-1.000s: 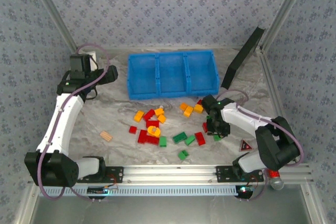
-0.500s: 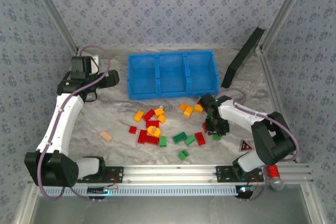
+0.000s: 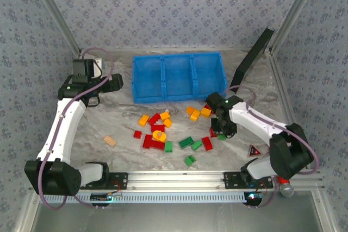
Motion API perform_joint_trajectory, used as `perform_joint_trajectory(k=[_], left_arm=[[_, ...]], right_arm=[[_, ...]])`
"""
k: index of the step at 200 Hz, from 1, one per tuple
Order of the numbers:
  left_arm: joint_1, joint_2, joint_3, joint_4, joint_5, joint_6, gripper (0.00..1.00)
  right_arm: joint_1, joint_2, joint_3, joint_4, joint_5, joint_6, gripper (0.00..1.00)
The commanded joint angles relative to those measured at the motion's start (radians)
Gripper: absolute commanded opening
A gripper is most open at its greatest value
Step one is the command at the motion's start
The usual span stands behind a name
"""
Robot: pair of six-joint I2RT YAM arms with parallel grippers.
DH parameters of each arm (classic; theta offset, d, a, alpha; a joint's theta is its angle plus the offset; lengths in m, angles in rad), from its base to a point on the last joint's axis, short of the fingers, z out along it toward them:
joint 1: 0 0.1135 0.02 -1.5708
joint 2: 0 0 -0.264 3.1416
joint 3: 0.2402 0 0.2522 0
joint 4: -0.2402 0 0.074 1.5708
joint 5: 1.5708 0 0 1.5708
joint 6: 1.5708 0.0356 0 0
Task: Sort the legos into containers by color
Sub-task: Pick up the lego from the bottom-right of the table, then place the lego in the container.
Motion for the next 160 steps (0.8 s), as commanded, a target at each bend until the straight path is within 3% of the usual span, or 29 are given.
perform_joint_trajectory(k=[1,54,79,117,160], left_arm=[[-0.004,-0.013,0.037,-0.021,0.028,0.013,0.99],[-0.008,-0.019,0.019,-0.053,0.05,0.015,0.99],[-0.052,-0.025,-0.041,-0.068,0.065,0.009,0.99],[-0.221,-0.015,-0.141,-0.088,0.007,-0.01,0.99],[-0.431,0.061,-0.244,-0.023,-0.036,-0.019,0.99]], right_arm=[[-0.003,0.004,0.162,-0.034,0.032,-0.024,0.2],[-0.073,0.343,0.549,0.059,0.123,-0.239,0.21],[-0.122,0.513,0.701,0.105,0.114,-0.293,0.21],[-0.161,0.711,0.858,0.126,0.09,-0.327,0.22],[-0.178,0.818,0.925,0.149,0.051,-0.335,0.27]])
